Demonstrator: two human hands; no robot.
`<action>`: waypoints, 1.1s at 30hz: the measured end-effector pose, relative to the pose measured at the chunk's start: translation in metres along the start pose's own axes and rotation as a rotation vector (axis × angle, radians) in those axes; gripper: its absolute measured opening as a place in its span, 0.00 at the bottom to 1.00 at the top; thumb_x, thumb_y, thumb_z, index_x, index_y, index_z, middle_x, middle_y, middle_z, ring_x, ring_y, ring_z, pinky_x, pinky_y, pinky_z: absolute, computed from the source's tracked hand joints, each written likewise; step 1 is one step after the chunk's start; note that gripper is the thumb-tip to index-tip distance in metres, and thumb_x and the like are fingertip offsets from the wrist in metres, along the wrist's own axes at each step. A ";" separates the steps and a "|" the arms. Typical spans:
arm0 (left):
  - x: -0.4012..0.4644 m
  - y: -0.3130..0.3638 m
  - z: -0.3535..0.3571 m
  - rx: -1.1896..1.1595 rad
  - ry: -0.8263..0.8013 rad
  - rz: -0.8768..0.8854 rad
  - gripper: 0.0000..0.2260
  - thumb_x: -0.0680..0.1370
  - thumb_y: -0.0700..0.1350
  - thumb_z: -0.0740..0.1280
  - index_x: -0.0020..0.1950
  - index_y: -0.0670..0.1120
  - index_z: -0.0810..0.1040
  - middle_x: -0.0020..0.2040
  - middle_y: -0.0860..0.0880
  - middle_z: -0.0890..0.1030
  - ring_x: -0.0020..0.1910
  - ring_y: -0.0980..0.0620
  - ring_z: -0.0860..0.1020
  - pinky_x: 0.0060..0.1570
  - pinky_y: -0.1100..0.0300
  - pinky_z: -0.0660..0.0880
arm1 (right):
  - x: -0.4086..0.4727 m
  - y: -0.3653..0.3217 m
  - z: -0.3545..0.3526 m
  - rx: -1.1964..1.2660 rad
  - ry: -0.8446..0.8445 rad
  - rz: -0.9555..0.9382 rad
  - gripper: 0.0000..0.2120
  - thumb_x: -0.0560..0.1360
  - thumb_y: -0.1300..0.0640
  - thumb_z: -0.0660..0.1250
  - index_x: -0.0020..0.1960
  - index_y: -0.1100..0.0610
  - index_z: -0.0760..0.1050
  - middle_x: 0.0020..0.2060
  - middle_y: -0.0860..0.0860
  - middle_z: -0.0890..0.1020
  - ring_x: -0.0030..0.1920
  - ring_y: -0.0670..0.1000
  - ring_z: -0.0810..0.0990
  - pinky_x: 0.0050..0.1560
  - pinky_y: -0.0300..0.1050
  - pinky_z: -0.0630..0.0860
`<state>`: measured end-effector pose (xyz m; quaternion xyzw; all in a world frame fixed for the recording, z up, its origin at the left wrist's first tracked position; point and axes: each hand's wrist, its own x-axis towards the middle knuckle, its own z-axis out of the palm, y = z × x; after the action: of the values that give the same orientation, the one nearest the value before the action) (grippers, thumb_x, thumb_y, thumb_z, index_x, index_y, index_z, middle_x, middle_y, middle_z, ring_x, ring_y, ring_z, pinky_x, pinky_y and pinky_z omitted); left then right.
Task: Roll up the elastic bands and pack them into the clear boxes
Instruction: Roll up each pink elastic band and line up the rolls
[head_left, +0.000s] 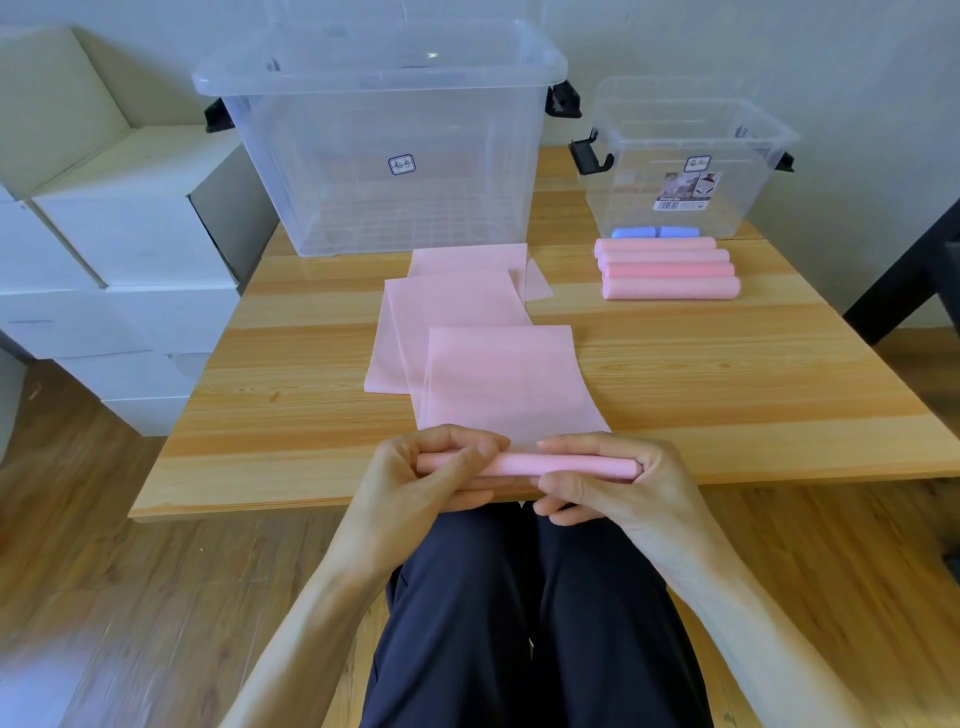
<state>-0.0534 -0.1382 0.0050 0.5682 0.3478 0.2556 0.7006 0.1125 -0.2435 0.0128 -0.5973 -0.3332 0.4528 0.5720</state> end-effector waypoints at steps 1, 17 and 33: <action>0.000 0.001 0.000 0.006 -0.005 0.003 0.11 0.74 0.46 0.69 0.52 0.42 0.84 0.46 0.46 0.87 0.47 0.50 0.86 0.44 0.65 0.80 | 0.000 0.000 0.000 -0.006 0.002 -0.005 0.13 0.65 0.59 0.75 0.49 0.59 0.85 0.39 0.59 0.86 0.37 0.58 0.86 0.36 0.43 0.83; 0.000 -0.001 0.000 0.023 -0.005 0.007 0.11 0.70 0.45 0.73 0.49 0.42 0.85 0.46 0.45 0.87 0.48 0.49 0.85 0.45 0.64 0.80 | -0.001 0.002 -0.002 -0.029 0.027 -0.004 0.09 0.70 0.56 0.73 0.48 0.59 0.84 0.38 0.59 0.86 0.37 0.58 0.86 0.37 0.45 0.83; -0.003 0.000 0.000 0.015 -0.024 0.025 0.11 0.71 0.43 0.73 0.52 0.42 0.85 0.47 0.46 0.87 0.49 0.50 0.85 0.47 0.63 0.81 | -0.001 0.001 -0.002 -0.076 0.024 -0.014 0.11 0.69 0.53 0.73 0.47 0.59 0.85 0.37 0.59 0.86 0.36 0.59 0.86 0.37 0.46 0.83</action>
<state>-0.0547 -0.1403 0.0053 0.5806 0.3343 0.2549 0.6973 0.1137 -0.2454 0.0115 -0.6216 -0.3473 0.4285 0.5563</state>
